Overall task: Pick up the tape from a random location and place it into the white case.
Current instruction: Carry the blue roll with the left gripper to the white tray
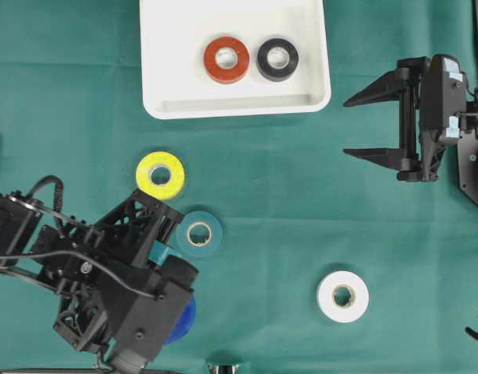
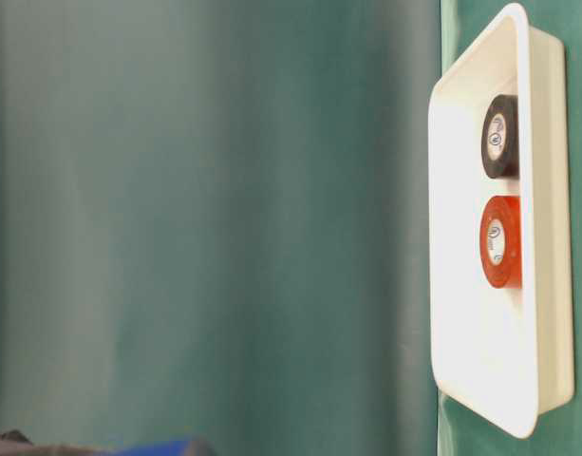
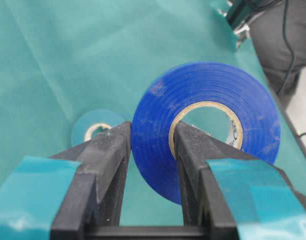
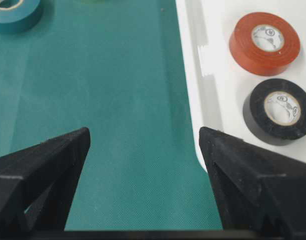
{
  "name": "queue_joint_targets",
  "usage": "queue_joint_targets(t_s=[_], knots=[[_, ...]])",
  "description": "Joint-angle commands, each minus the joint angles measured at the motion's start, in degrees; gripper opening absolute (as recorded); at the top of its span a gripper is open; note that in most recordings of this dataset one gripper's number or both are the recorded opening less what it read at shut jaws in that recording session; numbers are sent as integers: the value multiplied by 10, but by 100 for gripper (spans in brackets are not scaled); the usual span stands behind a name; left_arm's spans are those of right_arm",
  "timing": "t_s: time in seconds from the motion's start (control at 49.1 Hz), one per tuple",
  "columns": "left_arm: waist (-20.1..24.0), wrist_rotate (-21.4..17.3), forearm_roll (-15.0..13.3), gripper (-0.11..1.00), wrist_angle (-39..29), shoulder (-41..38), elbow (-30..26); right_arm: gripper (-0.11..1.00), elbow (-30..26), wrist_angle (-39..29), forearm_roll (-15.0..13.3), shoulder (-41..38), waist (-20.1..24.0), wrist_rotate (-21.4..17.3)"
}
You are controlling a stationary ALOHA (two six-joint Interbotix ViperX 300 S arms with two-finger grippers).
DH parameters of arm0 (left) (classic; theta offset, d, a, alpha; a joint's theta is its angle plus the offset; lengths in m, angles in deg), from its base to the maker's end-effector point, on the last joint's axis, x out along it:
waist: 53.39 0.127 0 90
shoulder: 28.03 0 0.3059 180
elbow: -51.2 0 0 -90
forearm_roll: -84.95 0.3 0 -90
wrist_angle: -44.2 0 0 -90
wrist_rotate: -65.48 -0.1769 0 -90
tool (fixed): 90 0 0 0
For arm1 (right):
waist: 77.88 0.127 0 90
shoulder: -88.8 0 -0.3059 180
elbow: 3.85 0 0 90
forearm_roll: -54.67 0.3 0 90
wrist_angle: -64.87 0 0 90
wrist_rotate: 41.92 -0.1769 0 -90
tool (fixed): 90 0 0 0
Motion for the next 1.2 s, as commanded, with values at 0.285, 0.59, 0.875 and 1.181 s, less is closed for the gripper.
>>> queue_joint_targets(t_s=[0.285, 0.59, 0.875, 1.181], knots=[[10, 1, 2, 22, 18, 21, -2, 86, -14, 2, -1, -1, -1, -1], [58, 2, 2, 22, 20, 18, 11, 86, -14, 2, -1, -1, -1, 1], [148, 2, 1, 22, 20, 24, 33, 86, -14, 2, -1, -1, -1, 3], [261, -1, 2, 22, 21, 31, 63, 86, -14, 2, -1, -1, 0, 4]])
